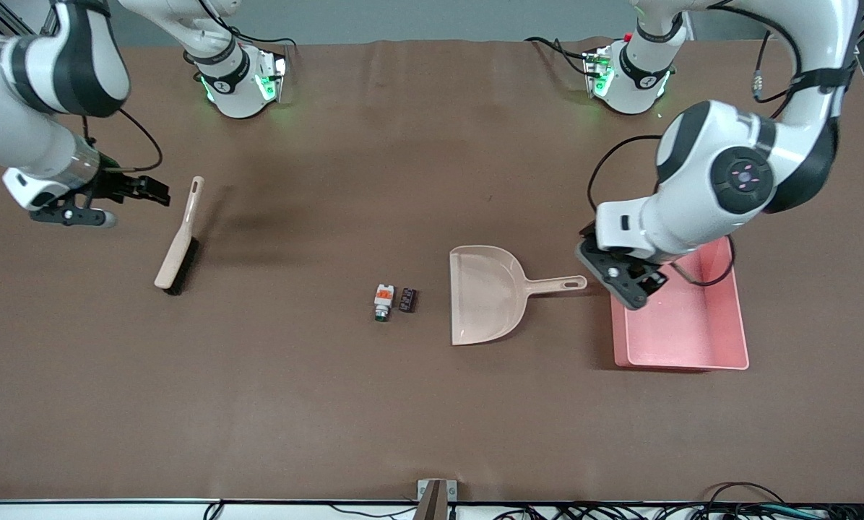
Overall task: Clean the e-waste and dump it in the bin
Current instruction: 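Reach the left gripper to the dustpan handle while the right gripper reaches the brush, then grasp the dustpan handle with the left gripper while the right gripper grasps the brush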
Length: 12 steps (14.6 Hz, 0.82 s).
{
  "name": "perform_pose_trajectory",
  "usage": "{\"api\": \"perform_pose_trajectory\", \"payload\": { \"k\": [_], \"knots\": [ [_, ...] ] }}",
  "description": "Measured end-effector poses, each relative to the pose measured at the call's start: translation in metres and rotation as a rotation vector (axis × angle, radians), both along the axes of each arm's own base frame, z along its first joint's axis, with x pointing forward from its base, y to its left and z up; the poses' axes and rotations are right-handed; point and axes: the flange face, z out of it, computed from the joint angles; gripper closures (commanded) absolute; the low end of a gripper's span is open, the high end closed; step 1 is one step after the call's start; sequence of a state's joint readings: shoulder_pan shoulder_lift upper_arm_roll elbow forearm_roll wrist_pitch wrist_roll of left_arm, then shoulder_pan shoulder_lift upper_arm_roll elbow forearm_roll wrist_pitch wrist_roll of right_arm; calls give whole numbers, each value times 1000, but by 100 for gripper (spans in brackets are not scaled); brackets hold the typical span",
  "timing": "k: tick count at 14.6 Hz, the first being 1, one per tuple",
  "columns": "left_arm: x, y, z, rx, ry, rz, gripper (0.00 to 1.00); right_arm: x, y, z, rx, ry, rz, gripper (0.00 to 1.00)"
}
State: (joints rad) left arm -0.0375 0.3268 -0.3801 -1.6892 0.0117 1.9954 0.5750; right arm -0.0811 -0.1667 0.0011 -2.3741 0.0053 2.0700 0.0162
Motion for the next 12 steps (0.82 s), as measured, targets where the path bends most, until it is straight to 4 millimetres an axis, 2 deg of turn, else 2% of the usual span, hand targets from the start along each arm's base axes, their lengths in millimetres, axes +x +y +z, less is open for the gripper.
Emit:
{"api": "perform_pose_trajectory", "payload": {
  "k": [2, 8, 12],
  "knots": [
    [-4, -9, -20, -12, -16, -103, 7, -17, -8, -33, 1, 17, -25, 0],
    [-29, -27, -81, -41, -118, -317, 14, -46, -12, -97, -8, 8, -93, 1],
    [-38, -40, -123, -45, -106, -382, 15, -48, -11, -122, -9, -3, -115, 1]
  ]
}}
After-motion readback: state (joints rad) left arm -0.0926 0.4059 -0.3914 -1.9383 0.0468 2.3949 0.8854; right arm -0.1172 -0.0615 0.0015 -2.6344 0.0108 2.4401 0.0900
